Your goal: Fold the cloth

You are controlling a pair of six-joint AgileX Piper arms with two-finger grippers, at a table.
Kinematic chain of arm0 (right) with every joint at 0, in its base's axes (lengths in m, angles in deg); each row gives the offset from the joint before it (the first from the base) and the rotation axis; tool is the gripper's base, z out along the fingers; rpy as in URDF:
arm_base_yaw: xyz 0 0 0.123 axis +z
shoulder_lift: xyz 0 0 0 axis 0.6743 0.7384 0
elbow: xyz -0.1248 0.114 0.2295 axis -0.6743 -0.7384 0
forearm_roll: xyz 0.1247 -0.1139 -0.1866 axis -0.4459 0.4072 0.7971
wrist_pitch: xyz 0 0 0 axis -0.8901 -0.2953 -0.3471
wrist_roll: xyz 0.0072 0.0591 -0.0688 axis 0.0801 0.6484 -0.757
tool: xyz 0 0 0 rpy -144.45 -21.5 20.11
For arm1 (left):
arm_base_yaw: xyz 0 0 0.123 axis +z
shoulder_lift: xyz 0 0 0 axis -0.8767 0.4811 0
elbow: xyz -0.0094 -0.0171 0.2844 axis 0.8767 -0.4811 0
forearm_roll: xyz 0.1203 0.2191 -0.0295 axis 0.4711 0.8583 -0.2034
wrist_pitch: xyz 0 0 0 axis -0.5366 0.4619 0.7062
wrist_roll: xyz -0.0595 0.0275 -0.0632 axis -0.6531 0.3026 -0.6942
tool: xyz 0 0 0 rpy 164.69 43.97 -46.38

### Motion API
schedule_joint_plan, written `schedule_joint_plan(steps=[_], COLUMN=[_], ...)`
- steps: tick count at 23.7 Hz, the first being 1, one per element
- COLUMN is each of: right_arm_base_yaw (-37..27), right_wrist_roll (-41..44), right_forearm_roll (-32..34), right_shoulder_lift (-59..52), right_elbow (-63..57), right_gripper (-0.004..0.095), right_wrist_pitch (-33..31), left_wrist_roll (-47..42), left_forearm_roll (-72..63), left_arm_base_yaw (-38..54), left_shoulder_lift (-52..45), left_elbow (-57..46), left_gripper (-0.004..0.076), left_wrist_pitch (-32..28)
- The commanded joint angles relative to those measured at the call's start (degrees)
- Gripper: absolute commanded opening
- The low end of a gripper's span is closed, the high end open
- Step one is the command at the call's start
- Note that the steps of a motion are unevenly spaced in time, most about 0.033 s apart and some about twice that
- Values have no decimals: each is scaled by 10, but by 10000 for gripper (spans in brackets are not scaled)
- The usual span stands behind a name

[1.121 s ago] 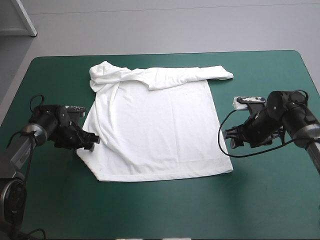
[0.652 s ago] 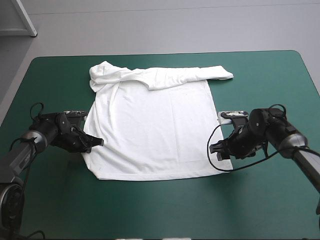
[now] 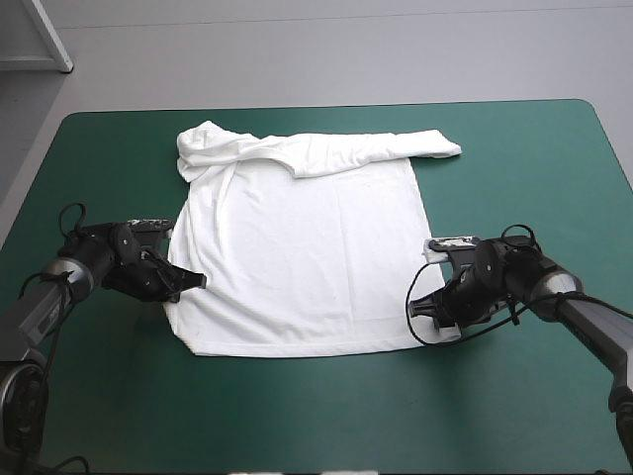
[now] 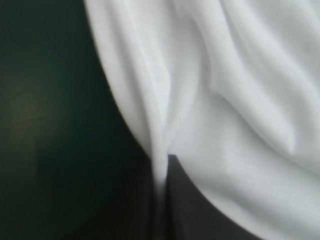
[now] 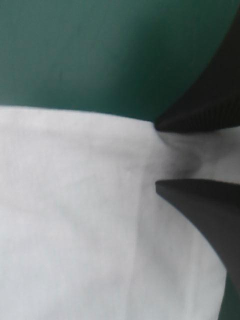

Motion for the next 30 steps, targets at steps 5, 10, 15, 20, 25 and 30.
schedule_joint_plan(steps=[5, 10, 15, 20, 25, 30], right_arm_base_yaw=[17, 17, 17, 17, 17, 17], right_wrist_roll=[-2, 41, 49, 49, 39, 16], right_forearm_roll=[21, 138, 219, 282, 328, 306], right_shoulder_lift=[-54, -102, -103, -103, -104, -116], right_elbow=[80, 269, 476, 651, 812, 952], right_gripper=[-18, -18, -18, -18, -18, -18], right_wrist_pitch=[22, -55, -136, -171, -239, -247], left_wrist_roll=[8, 6, 6, -2, 2, 3], left_forearm_roll=[-7, -7, 23, 93, 129, 140], left_arm_base_yaw=[0, 0, 0, 0, 0, 0], left_shoulder_lift=[-115, -166, -163, -151, -143, -164], left_elbow=[91, 270, 473, 654, 803, 862], left_gripper=[-10, -10, -10, -10, -10, -10], left_wrist_pitch=[43, 126, 195, 233, 270, 274])
